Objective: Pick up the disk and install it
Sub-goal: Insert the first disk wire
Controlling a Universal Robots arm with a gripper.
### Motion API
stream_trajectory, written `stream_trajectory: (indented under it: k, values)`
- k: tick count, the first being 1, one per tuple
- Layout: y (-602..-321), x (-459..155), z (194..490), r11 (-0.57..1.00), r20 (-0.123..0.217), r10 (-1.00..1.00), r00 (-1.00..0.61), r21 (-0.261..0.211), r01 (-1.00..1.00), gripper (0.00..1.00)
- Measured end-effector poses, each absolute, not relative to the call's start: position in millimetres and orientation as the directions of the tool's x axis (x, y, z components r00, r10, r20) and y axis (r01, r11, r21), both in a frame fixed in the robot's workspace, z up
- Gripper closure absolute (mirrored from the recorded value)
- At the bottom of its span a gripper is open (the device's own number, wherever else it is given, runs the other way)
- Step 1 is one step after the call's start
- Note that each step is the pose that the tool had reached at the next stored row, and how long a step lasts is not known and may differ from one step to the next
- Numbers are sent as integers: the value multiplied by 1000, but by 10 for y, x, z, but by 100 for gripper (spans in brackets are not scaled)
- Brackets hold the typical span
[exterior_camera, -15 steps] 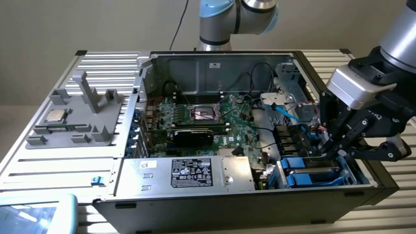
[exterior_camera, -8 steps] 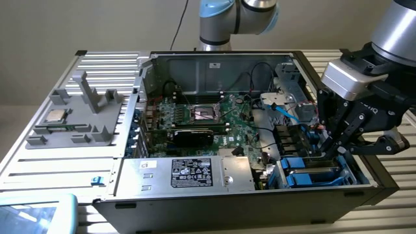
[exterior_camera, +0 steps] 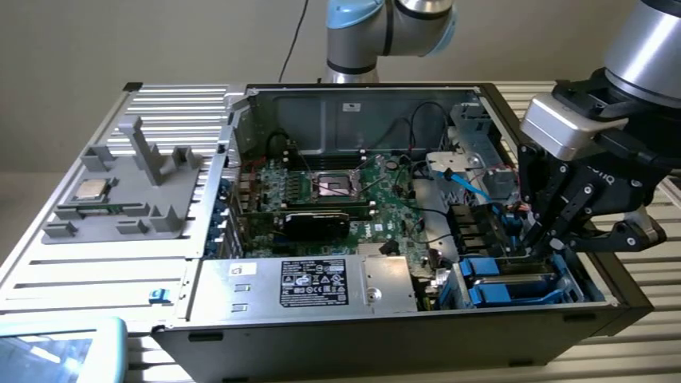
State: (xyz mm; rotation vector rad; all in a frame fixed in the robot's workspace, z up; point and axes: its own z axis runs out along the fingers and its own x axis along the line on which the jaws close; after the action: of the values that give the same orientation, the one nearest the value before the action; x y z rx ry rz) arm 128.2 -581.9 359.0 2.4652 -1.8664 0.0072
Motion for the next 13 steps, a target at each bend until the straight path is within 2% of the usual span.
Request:
stream_trajectory:
  k: [13]
  values:
    - [-5812,1280,3590,-261,35,-964,262,32,-965,84]
